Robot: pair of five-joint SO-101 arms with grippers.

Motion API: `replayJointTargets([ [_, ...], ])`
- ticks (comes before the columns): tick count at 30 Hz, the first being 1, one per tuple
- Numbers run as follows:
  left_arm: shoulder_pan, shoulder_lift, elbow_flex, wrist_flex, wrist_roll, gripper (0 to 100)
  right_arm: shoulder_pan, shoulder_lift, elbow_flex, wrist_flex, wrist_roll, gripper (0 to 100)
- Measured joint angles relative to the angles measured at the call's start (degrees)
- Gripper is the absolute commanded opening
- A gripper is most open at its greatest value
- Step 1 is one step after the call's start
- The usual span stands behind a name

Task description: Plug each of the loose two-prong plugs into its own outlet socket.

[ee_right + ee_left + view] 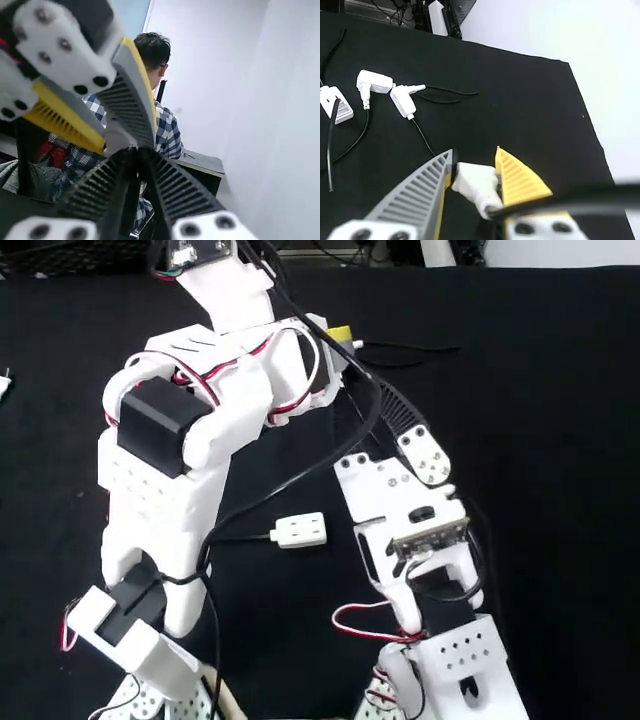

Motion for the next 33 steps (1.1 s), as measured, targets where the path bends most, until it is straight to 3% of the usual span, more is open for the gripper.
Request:
replayJointTargets([
  [12,1.8,0.0,-0.2,-0.7,2.3,3,2.2,14.4,-0.8,-14.9,-0.4,1.2],
  [33,2.5,0.1,-0.8,-0.7,2.6,3,4.2,17.1,-2.0,-16.0,-0.4,1.2],
])
